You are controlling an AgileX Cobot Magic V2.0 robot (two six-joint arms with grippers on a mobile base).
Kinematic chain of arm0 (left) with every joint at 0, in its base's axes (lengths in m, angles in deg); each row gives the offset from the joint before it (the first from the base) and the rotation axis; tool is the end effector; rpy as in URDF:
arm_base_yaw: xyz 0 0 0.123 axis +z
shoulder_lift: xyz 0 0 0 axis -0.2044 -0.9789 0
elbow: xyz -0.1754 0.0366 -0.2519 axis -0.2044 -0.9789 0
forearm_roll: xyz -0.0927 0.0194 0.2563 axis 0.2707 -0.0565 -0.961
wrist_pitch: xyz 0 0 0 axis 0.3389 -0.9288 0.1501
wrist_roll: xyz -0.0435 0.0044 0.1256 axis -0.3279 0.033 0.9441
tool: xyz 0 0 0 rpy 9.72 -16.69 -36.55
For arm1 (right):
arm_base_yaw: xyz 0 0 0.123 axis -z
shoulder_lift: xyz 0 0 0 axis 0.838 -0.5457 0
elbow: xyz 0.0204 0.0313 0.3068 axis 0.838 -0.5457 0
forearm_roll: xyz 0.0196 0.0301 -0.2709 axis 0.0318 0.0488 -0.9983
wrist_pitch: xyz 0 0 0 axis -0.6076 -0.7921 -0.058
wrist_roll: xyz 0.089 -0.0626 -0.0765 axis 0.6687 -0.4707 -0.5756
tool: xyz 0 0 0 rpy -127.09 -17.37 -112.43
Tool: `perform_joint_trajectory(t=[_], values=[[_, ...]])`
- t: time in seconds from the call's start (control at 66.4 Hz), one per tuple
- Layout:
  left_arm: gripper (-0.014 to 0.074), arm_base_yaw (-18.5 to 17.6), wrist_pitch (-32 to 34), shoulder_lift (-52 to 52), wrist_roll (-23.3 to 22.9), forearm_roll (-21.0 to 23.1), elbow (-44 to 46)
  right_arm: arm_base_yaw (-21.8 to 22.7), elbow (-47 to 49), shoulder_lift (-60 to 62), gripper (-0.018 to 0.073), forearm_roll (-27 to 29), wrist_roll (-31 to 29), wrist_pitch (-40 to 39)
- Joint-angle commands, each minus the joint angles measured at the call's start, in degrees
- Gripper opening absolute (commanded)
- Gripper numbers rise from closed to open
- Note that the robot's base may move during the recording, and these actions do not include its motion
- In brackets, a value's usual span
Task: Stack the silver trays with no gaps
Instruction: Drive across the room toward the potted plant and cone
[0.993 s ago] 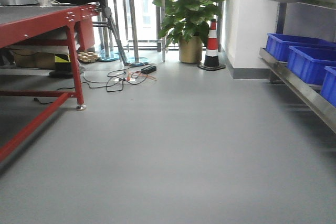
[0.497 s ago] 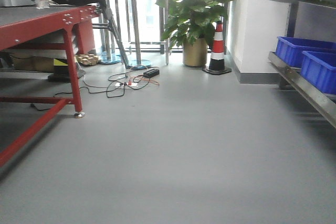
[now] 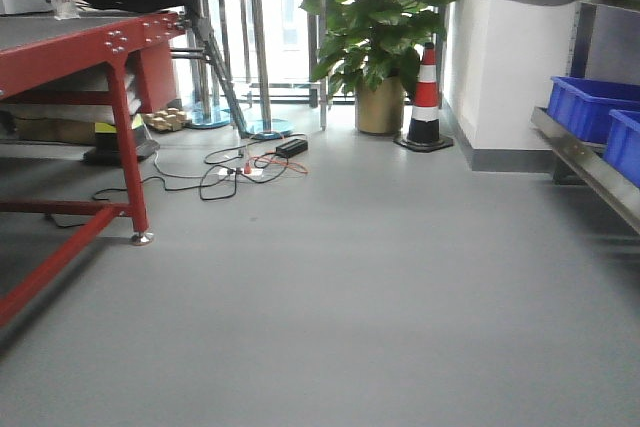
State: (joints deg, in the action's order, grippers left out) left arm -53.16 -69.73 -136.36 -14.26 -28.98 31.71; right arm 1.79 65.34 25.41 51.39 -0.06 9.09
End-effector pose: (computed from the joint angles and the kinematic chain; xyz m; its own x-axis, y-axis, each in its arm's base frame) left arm 0.2169 -0.2110 0.3997 -0.4148 0.1146 -0.9027 0.0808 0.9928 0.0889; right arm 0.1909 0.1563 0.3610 -0.7198 0.0874 -0.6886 -0.0146 0.9899 0.1409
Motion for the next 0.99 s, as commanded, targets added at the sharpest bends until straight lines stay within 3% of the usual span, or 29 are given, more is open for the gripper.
perform_joint_trajectory(t=[0.0, 0.978], values=[[-0.0016, -0.3, 1.5, 0.1, -0.3, -3.0, 0.2, -0.7, 0.4, -0.2, -0.0022, 0.0, -1.6, -2.0], [-0.0016, -0.3, 1.5, 0.1, -0.3, -3.0, 0.2, -0.7, 0.4, -0.2, -0.0022, 0.0, -1.6, -2.9]])
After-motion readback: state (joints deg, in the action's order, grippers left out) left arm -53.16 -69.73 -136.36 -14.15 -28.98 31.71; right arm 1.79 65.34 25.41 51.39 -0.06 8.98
